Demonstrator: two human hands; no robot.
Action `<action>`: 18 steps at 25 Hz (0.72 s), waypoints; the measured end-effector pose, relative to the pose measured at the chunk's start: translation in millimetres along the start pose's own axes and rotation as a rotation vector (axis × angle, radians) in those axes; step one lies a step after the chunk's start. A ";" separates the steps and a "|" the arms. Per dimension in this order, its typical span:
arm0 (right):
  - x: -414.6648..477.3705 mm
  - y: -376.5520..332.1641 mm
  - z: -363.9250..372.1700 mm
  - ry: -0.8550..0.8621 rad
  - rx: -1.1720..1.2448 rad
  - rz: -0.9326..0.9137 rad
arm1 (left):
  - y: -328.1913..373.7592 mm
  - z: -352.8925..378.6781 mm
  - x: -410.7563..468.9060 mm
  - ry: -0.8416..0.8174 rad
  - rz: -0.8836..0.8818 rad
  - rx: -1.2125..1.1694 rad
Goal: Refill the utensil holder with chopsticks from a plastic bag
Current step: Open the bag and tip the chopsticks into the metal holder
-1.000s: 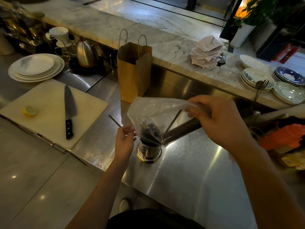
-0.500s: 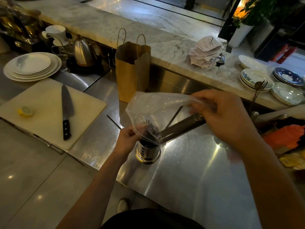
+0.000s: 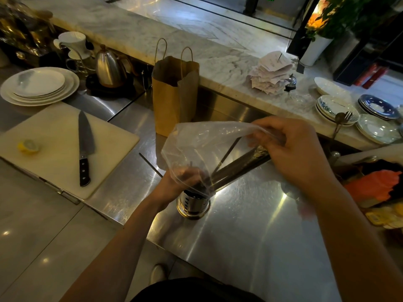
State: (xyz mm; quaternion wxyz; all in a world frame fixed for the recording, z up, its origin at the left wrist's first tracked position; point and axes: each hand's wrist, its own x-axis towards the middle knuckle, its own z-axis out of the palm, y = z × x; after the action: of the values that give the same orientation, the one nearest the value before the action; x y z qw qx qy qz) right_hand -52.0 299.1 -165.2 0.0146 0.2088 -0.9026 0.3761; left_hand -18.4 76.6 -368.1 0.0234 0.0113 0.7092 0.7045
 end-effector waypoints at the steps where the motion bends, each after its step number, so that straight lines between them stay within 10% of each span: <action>1: 1.5 0.1 1.0 0.004 -0.005 -0.006 | 3.6 -0.3 1.6 -0.023 0.012 0.038; 18: 13.8 -2.8 5.8 0.071 -0.067 -0.049 | 14.3 -2.7 15.6 -0.141 0.235 0.257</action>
State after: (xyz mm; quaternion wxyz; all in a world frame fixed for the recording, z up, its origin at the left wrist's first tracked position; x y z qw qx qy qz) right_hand -62.8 288.3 -165.0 0.0630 0.2168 -0.9082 0.3524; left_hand -34.3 74.7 -354.1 -0.0108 0.1464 0.7838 0.6034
